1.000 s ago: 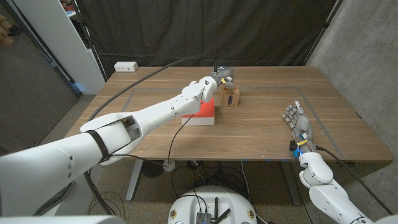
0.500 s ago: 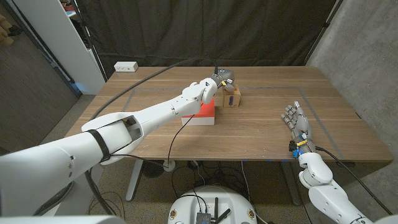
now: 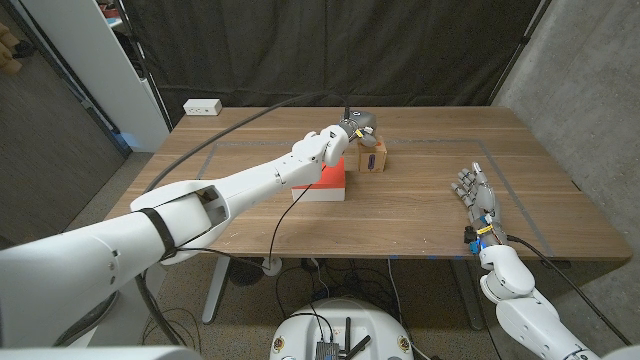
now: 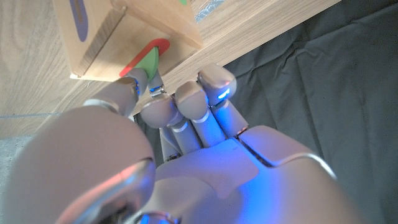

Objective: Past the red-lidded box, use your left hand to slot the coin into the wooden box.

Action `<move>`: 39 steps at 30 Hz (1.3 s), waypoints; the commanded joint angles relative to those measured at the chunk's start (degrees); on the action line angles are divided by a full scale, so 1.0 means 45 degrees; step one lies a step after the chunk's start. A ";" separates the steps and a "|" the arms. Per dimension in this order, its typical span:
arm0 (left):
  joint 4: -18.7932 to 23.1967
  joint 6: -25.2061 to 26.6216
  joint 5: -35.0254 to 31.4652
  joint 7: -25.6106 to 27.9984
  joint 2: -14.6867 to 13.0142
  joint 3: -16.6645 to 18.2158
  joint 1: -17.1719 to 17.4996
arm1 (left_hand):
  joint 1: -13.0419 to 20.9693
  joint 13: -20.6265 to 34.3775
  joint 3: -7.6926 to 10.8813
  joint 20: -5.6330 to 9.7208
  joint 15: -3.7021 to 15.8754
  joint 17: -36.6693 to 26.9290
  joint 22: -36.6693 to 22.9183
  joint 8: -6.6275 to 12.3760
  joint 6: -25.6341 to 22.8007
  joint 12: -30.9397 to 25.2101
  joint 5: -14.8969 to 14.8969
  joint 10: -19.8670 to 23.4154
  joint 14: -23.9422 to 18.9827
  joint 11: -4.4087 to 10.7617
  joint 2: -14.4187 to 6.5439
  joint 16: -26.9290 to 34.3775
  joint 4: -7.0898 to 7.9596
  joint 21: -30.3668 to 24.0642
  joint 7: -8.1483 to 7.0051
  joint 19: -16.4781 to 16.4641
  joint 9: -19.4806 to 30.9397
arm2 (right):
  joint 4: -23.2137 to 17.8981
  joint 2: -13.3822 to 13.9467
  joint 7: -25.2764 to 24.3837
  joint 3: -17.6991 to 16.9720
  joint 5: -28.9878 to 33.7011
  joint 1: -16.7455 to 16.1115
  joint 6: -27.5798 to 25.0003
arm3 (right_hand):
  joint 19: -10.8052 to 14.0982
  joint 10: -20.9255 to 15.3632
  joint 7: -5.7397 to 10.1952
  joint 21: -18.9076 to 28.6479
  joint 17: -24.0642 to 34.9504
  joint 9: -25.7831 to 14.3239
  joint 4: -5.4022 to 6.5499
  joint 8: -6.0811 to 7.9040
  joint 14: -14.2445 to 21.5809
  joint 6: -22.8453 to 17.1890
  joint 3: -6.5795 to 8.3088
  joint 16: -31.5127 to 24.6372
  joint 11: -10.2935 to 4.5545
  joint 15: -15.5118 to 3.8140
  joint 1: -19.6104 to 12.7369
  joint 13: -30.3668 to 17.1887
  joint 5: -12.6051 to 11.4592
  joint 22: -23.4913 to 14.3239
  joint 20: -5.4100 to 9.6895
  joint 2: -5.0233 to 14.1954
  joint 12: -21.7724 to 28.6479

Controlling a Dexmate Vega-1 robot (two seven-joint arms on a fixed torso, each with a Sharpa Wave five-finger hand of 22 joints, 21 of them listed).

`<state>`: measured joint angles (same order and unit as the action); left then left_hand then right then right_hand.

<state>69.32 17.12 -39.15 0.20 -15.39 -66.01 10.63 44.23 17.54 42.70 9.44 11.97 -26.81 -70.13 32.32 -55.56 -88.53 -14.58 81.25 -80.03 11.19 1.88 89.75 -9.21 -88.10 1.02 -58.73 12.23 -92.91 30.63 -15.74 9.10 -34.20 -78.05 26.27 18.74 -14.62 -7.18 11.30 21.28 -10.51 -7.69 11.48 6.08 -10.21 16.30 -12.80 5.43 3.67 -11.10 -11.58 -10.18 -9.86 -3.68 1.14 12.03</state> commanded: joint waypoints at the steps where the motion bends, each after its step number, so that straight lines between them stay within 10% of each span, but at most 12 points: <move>1: 0.0173 0.0062 -0.0032 -0.0014 -0.0174 0.0055 0.0012 | -0.0556 -0.0064 -0.0176 0.0570 -0.0008 -0.0045 0.0066 -0.0243 0.0114 -0.0021 0.0122 -0.0021 -0.0030 0.0122 0.0346 -0.0038 0.0023 0.0187 0.0002 -0.0134 -0.0078 | -0.0154 0.0092 -0.0150 0.0043 0.0282 -0.0015 -0.0087 | 0.0133 0.0009 0.0012 0.0056 -0.0013 -0.0070 -0.0092 -0.0017 0.0138 -0.0078 0.0037 -0.0101 0.0036 0.0005 -0.0067 -0.0040 0.0021 -0.0043 -0.0028 0.0106 -0.0051; 39: 0.1650 -0.0096 0.0389 0.1382 -0.1000 0.1505 0.0458 | -0.1513 -0.0228 0.0299 0.0598 0.0004 -0.0345 0.0488 -0.1490 -0.0057 0.0180 0.0337 -0.0243 0.0051 0.0171 0.0340 -0.0151 -0.0167 0.0710 -0.0091 -0.0046 -0.0144 | 0.0138 -0.0015 -0.0070 0.0137 0.0336 0.0443 0.0004 | 0.0177 -0.0025 0.0043 0.0039 -0.0011 -0.0071 -0.0105 -0.0021 0.0176 -0.0061 0.0024 -0.0113 0.0001 0.0014 -0.0100 -0.0041 0.0024 -0.0044 -0.0053 0.0123 -0.0044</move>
<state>73.33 16.94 -38.48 4.00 -17.93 -62.11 11.30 37.78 16.99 43.72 9.82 11.97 -28.03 -69.26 25.91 -55.14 -88.53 -13.52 80.66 -80.04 11.75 3.38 89.31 -9.73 -85.75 0.61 -59.40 11.34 -92.89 30.74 -16.16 9.52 -33.16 -76.85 25.79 18.83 -14.62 -7.18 11.30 21.28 -10.51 -7.69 11.48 6.39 -10.21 16.30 -12.80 5.43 3.99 -11.41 -11.58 -10.18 -9.87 -3.78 1.46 12.03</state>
